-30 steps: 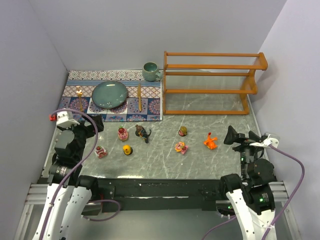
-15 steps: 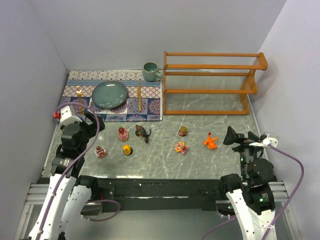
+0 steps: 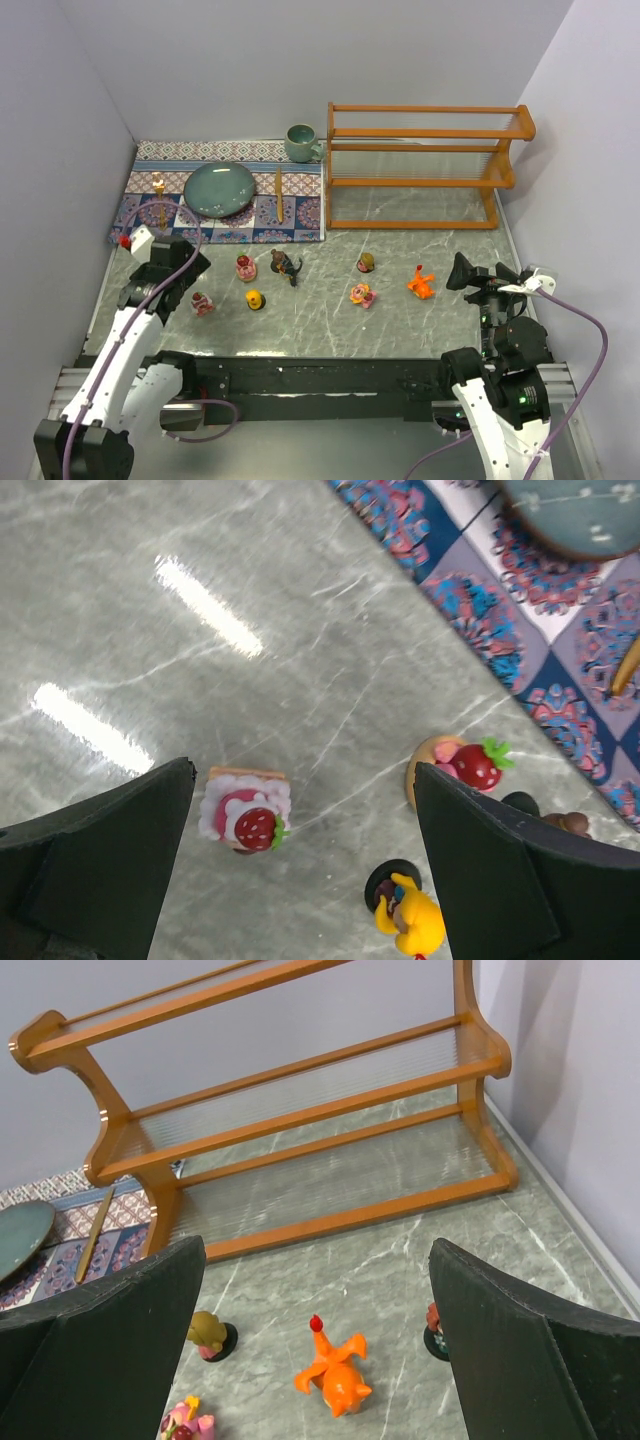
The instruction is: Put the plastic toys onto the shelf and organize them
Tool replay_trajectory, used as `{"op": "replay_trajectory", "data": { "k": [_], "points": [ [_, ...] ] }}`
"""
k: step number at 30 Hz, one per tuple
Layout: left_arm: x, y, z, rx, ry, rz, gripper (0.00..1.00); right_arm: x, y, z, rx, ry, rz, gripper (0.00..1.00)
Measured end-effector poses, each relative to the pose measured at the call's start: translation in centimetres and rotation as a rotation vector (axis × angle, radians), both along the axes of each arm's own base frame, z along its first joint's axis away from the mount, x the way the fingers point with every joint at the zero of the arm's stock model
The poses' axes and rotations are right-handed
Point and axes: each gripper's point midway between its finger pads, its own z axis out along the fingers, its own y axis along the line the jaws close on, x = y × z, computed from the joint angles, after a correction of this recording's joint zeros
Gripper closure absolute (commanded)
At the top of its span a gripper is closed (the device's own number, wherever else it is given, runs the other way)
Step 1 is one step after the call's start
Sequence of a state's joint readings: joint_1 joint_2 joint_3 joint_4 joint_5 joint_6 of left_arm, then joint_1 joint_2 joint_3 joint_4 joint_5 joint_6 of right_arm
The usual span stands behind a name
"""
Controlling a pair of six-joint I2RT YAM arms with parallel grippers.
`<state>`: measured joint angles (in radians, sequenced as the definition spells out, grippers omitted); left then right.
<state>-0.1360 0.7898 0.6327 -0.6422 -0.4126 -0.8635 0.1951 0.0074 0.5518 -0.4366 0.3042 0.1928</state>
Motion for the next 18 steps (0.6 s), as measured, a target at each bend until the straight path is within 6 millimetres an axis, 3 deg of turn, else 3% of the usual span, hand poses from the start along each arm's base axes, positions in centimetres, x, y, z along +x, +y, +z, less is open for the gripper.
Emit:
{"op": "replay_trajectory", "data": {
  "k": [7, 13, 18],
  "points": [
    [-0.2, -0.2, -1.7, -0.028, 0.066, 0.032, 0.03, 0.0, 0.1, -0.1, -0.001, 0.006, 0.005, 0.0],
    [-0.9, -0.9, -4.6, -0.076, 0.149, 0.046, 0.01, 0.0, 0.3, -0.1, -0.001, 0.006, 0.014, 0.0],
    [-1.5, -1.2, -6.1, -0.096, 0.196, 0.056, 0.09, 0.0, 0.4, -0.1, -0.001, 0.006, 0.02, 0.0]
  ]
}}
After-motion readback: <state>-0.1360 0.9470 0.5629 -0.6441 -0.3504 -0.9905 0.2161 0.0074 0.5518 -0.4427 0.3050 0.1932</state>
